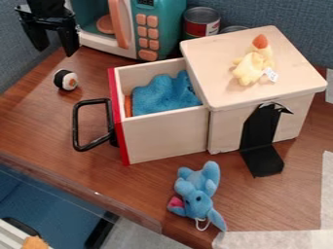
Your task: Place the blue elephant inside the drawer.
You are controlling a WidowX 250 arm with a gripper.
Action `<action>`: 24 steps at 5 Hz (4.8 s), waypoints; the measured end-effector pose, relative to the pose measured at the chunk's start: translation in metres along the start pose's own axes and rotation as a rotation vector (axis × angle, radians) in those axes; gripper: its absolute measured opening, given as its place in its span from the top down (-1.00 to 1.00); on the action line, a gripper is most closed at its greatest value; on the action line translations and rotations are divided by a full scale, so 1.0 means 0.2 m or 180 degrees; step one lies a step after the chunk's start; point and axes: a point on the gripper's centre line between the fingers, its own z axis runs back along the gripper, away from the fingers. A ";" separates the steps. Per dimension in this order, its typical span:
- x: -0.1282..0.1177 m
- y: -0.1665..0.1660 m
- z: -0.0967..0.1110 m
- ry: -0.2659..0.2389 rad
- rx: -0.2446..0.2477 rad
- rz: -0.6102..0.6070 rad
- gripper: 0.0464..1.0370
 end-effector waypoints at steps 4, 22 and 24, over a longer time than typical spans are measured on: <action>-0.39 -0.67 0.16 -0.0197 -0.0219 -0.1178 -0.92; -0.37 0.10 -0.18 0.0478 0.0310 0.0380 0.99; -0.40 0.19 -0.27 0.0790 0.0407 0.0490 0.69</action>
